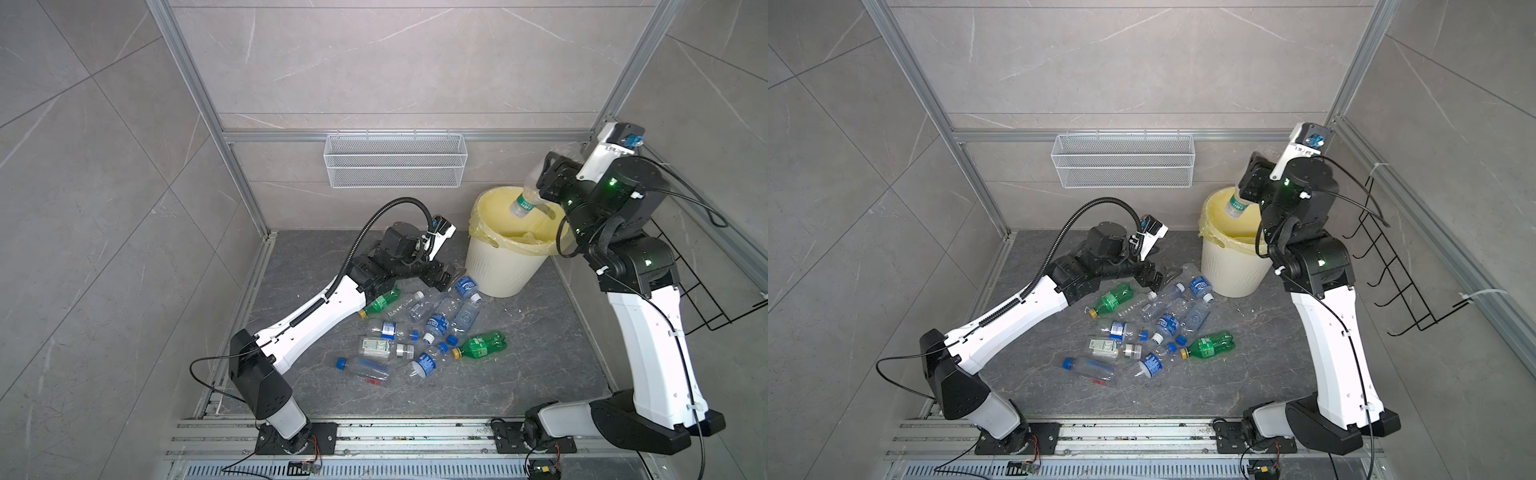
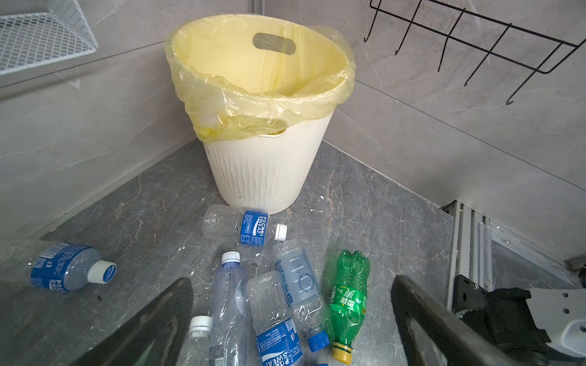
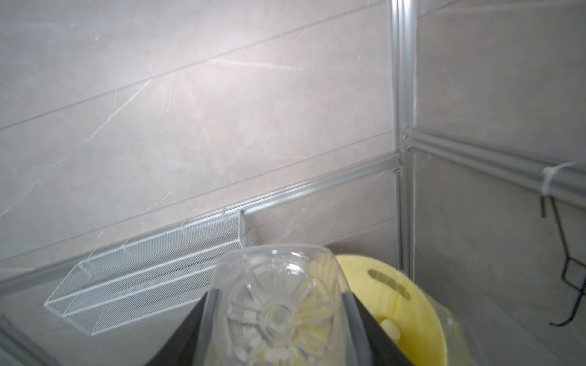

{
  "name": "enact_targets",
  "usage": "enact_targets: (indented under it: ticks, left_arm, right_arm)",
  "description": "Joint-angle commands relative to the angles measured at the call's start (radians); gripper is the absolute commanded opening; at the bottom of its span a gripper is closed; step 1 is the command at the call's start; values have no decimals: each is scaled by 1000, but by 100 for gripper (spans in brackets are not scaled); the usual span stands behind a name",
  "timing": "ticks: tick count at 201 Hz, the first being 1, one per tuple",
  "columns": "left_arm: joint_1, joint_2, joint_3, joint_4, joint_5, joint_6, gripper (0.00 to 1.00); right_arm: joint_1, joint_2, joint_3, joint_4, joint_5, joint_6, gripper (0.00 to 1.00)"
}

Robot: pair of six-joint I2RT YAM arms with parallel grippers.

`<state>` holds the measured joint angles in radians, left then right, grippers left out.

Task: Throw the plastic bottles in the bin
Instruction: 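Carry the clear bottle over the bin with the right gripper and release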

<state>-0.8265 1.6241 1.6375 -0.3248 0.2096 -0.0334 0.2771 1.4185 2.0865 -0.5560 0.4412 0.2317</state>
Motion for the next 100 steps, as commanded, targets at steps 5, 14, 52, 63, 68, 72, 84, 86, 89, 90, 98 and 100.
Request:
enact_targets:
  ticks: [5,14,52,63,68,72,84,86,89,90,98,100]
  left_arm:
    - [1,-3,15,-23,-22,32,100]
    - [1,-6,11,-29,-25,32,100]
    - [1,-32,-38,-37,-80,39,100]
    - [1,-30,-44,-43,-100,39,100]
    - [2,-27,-44,-47,-107,39,100]
    - [3,-26,-44,-50,-114,37,100]
    - [1,-17,-46,-52,-139,32,100]
    - [2,-15,-45,-54,-142,32,100]
    - [3,-13,-46,-55,-147,30,100]
    - [4,-12,-45,-55,-149,30,100]
    - [5,-4,-45,-59,-156,27,100]
    - [5,-3,-46,-59,-158,26,100]
  right_arm:
    - [-88,213,102,-121,27,46,35]
    - [-120,280,168,-202,8,92,45]
    - [-139,308,156,-210,-44,115,96]
    - [-137,269,99,-162,-58,115,100]
    - [-137,258,83,-152,-63,115,100]
    - [-137,252,75,-150,-65,115,100]
    - [-137,242,61,-151,-77,110,100]
    - [-138,240,58,-152,-78,110,100]
    - [-138,239,56,-153,-80,110,100]
    - [-138,238,54,-155,-81,111,100]
    - [-136,230,43,-158,-89,110,100]
    - [-136,229,41,-159,-91,110,100]
